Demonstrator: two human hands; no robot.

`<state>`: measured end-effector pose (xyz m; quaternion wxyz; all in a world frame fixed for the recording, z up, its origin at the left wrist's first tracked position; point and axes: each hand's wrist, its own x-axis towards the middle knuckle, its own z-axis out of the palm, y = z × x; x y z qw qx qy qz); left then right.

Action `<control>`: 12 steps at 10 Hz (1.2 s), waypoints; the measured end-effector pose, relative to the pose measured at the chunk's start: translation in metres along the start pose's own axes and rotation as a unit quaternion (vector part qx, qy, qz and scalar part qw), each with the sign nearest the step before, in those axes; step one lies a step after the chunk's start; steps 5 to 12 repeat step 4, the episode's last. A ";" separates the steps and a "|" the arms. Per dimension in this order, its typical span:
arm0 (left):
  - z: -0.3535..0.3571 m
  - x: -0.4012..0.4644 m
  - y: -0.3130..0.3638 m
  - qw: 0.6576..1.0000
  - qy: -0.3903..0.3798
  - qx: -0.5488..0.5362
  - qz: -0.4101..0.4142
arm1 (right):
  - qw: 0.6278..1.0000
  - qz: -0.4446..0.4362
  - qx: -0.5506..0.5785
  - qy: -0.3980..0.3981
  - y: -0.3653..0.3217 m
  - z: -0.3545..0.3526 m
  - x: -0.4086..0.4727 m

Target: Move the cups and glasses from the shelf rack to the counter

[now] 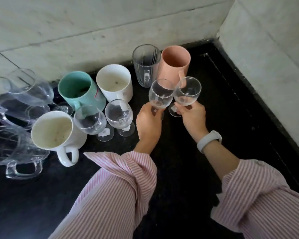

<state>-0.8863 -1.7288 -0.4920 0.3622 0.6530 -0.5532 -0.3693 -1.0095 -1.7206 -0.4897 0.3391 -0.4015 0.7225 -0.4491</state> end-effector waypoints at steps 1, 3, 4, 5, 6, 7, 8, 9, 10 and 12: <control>0.002 0.007 -0.002 1.000 0.009 -0.009 -0.016 | 1.000 -0.001 0.006 0.007 0.001 0.003 0.004; 0.006 0.014 -0.004 0.998 0.012 -0.051 -0.037 | 1.000 0.014 0.004 0.008 -0.003 0.008 0.008; 0.005 0.007 -0.006 1.000 0.012 -0.023 -0.001 | 1.000 0.001 -0.004 0.002 -0.005 0.008 0.001; 0.005 0.007 -0.006 1.000 0.012 -0.023 -0.001 | 1.000 0.001 -0.004 0.002 -0.005 0.008 0.001; 0.005 0.007 -0.006 1.000 0.012 -0.023 -0.001 | 1.000 0.001 -0.004 0.002 -0.005 0.008 0.001; 0.005 0.007 -0.006 1.000 0.012 -0.023 -0.001 | 1.000 0.001 -0.004 0.002 -0.005 0.008 0.001; 0.005 0.007 -0.006 1.000 0.012 -0.023 -0.001 | 1.000 0.001 -0.004 0.002 -0.005 0.008 0.001; 0.005 0.007 -0.006 1.000 0.012 -0.023 -0.001 | 1.000 0.001 -0.004 0.002 -0.005 0.008 0.001; 0.005 0.007 -0.006 1.000 0.012 -0.023 -0.001 | 1.000 0.001 -0.004 0.002 -0.005 0.008 0.001; 0.005 0.007 -0.006 1.000 0.012 -0.023 -0.001 | 1.000 0.001 -0.004 0.002 -0.005 0.008 0.001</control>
